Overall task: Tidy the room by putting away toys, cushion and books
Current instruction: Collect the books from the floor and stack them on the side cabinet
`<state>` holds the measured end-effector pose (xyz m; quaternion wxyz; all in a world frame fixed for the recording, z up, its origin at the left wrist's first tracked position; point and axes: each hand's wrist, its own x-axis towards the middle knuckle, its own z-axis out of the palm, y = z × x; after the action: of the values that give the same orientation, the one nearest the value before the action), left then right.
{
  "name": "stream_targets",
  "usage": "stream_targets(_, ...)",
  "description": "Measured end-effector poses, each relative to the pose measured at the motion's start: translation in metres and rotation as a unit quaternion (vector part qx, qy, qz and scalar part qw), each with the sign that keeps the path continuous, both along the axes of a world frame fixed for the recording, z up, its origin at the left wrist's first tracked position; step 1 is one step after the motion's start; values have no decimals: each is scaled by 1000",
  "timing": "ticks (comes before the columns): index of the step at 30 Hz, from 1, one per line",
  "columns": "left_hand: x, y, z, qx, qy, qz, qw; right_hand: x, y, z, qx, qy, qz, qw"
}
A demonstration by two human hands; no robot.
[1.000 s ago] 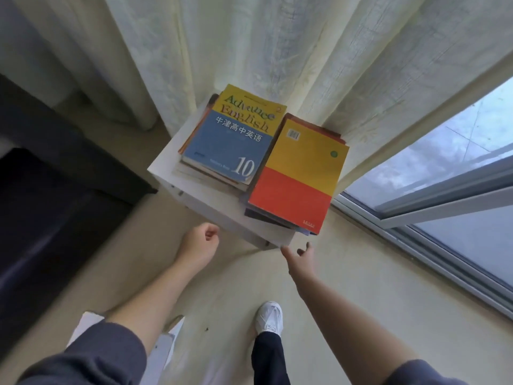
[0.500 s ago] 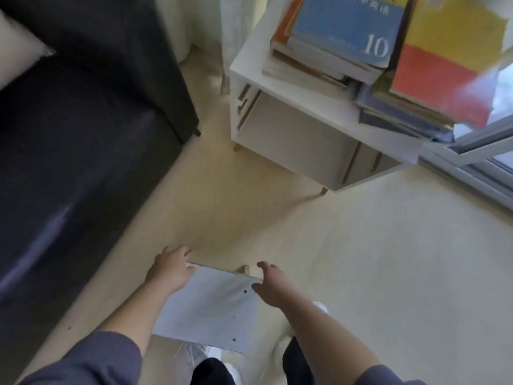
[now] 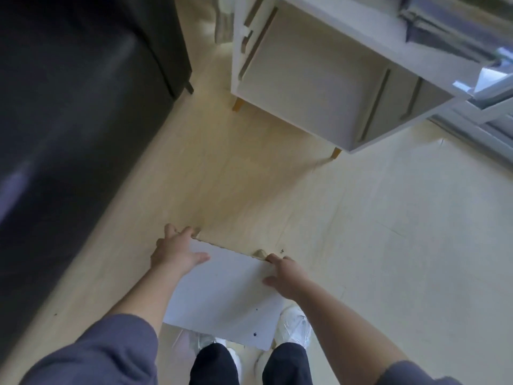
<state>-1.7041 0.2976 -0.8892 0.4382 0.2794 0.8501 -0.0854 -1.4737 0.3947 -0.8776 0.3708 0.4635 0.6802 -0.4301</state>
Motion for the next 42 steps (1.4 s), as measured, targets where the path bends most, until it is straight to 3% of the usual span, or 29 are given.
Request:
stream_targets(7, 58, 9, 1, -33, -46, 17, 998, 66, -9, 2, -25, -62, -38, 997)
stream_targets(13, 63, 40, 25, -123, -25, 17, 992, 60, 25, 19, -66, -38, -10, 997)
stream_targets(19, 53, 93, 106, -36, -22, -54, 998, 56, 74, 98, 12, 24, -21, 999)
stream_targets(25, 27, 145, 180, 69, -79, -103, 989, 14, 122, 163, 57, 47, -47, 996)
stream_targets(32, -21, 211, 248, 91, -107, -163, 977, -40, 172, 219, 127, 75, -64, 987)
stream_targets(37, -21, 263, 231, 132, -108, -190, 967, -51, 201, 193, 140, 89, -103, 981)
stream_targets(42, 6, 308, 153, 189, -99, -211, 954, -42, 248, 117, 164, 120, -117, 972)
